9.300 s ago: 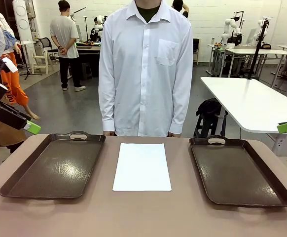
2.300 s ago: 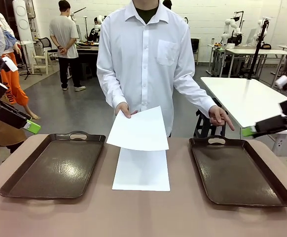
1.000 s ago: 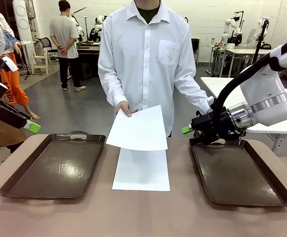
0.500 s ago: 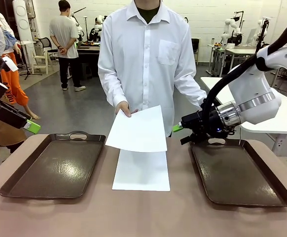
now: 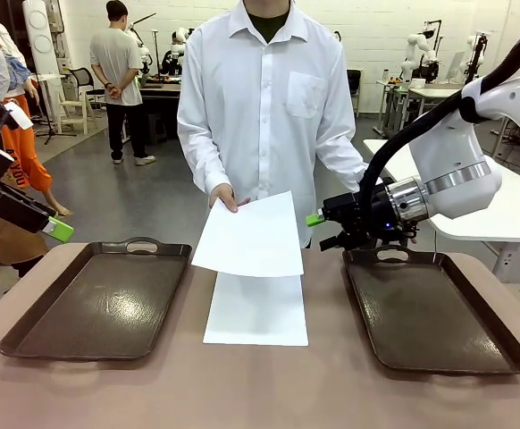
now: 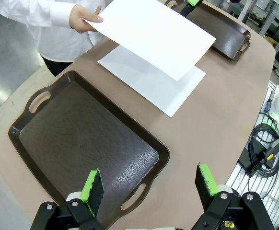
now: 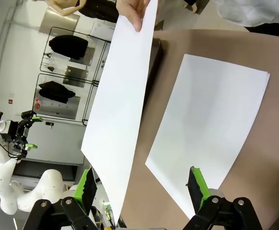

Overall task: Sort the A4 documents.
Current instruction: Receive the A4 Paper.

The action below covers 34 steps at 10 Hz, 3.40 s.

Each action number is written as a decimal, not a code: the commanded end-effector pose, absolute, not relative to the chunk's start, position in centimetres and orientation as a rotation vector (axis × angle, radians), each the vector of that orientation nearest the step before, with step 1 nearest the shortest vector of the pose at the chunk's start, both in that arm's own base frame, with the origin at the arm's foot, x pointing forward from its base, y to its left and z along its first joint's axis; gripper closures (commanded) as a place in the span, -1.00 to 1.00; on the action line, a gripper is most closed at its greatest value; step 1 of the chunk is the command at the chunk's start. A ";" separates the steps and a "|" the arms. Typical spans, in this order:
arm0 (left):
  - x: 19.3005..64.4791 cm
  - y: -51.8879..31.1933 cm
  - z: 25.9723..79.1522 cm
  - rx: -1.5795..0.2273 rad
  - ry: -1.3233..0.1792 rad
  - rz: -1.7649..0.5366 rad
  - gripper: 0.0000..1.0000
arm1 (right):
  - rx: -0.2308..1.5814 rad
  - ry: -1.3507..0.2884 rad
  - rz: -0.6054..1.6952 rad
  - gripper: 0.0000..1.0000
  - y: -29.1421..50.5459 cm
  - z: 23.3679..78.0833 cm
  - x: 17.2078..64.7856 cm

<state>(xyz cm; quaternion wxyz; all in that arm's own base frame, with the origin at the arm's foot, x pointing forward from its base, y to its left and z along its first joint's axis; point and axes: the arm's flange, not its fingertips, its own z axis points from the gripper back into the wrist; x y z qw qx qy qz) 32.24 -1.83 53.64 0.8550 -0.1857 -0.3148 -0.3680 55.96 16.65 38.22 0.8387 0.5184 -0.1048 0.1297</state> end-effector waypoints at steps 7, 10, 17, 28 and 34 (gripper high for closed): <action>32.4 -1.7 53.4 -0.400 -0.671 -0.781 -1.00 | 1.179 -0.229 0.170 -1.00 20.3 36.1 58.0; 32.4 -1.7 53.4 -0.400 -0.671 -0.781 -1.00 | 1.220 -0.230 0.121 -1.00 21.4 35.5 57.5; 32.4 -1.7 53.4 -0.400 -0.671 -0.781 -1.00 | 1.289 -0.195 0.055 -1.00 23.0 33.8 57.0; 32.4 -1.7 53.4 -0.400 -0.671 -0.781 -1.00 | 1.356 -0.146 0.101 -0.42 24.8 31.8 57.2; 32.4 -1.7 53.4 -0.400 -0.671 -0.781 -1.00 | 1.354 -0.163 0.084 0.71 23.9 31.5 57.8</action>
